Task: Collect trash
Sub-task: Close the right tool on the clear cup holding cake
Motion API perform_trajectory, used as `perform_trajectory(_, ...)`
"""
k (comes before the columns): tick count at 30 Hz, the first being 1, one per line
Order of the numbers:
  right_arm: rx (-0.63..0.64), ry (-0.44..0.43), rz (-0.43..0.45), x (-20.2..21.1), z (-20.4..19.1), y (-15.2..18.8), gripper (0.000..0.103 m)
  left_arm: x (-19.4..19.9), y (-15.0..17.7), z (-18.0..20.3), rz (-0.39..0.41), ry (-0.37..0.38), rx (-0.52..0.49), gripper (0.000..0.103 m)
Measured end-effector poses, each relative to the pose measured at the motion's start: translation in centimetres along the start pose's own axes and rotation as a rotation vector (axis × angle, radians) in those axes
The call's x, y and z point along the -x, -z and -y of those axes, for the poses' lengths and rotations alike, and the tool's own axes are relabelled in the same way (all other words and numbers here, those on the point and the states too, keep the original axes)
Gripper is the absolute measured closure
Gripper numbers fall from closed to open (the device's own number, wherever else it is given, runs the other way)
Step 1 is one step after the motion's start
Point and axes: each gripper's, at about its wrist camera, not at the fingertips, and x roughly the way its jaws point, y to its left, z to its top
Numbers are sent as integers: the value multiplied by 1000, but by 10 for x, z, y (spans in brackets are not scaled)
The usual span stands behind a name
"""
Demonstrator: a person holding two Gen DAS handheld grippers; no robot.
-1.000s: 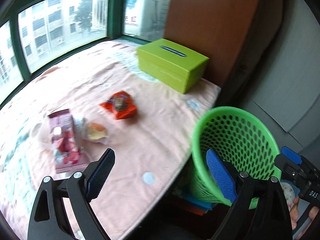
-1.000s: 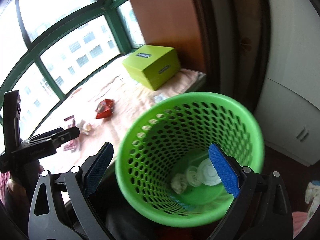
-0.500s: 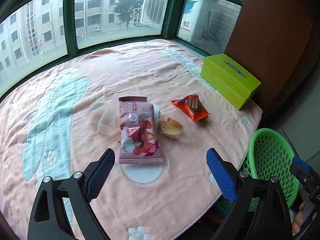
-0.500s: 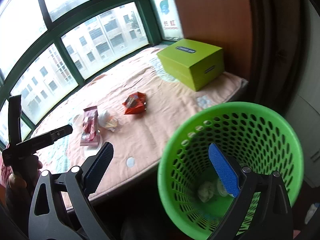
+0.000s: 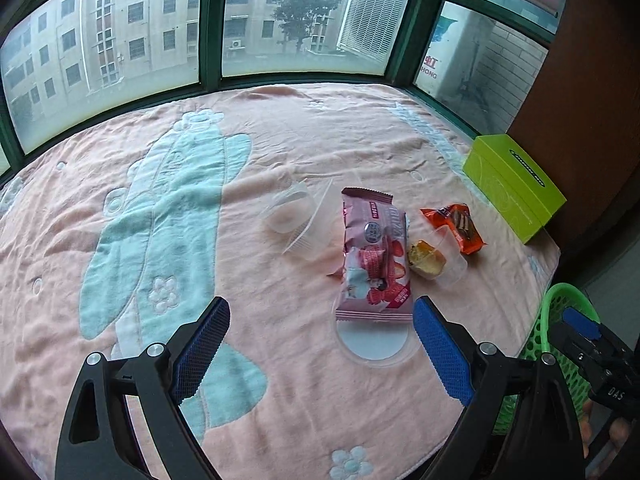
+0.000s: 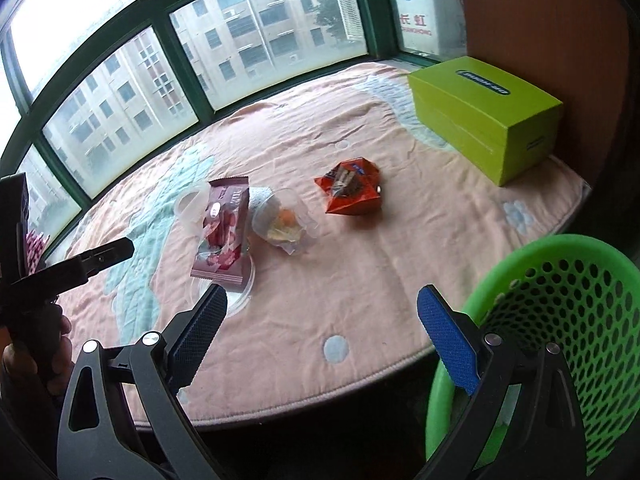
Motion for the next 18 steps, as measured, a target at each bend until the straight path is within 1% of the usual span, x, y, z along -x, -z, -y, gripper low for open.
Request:
perform_trajectory(6,54,-47,-40,-34,-14,-13,12,-4,2,-15,-13,-6,33,14)
perform_trajectory(9,70,-71,-58,-50,-17,-19,15,-8,3,-21,-23,-10,41,13)
perform_trajectory(18,81,-130,-118,-94,-14,-39,16,-23,2,-34,-53,-12,66,13)
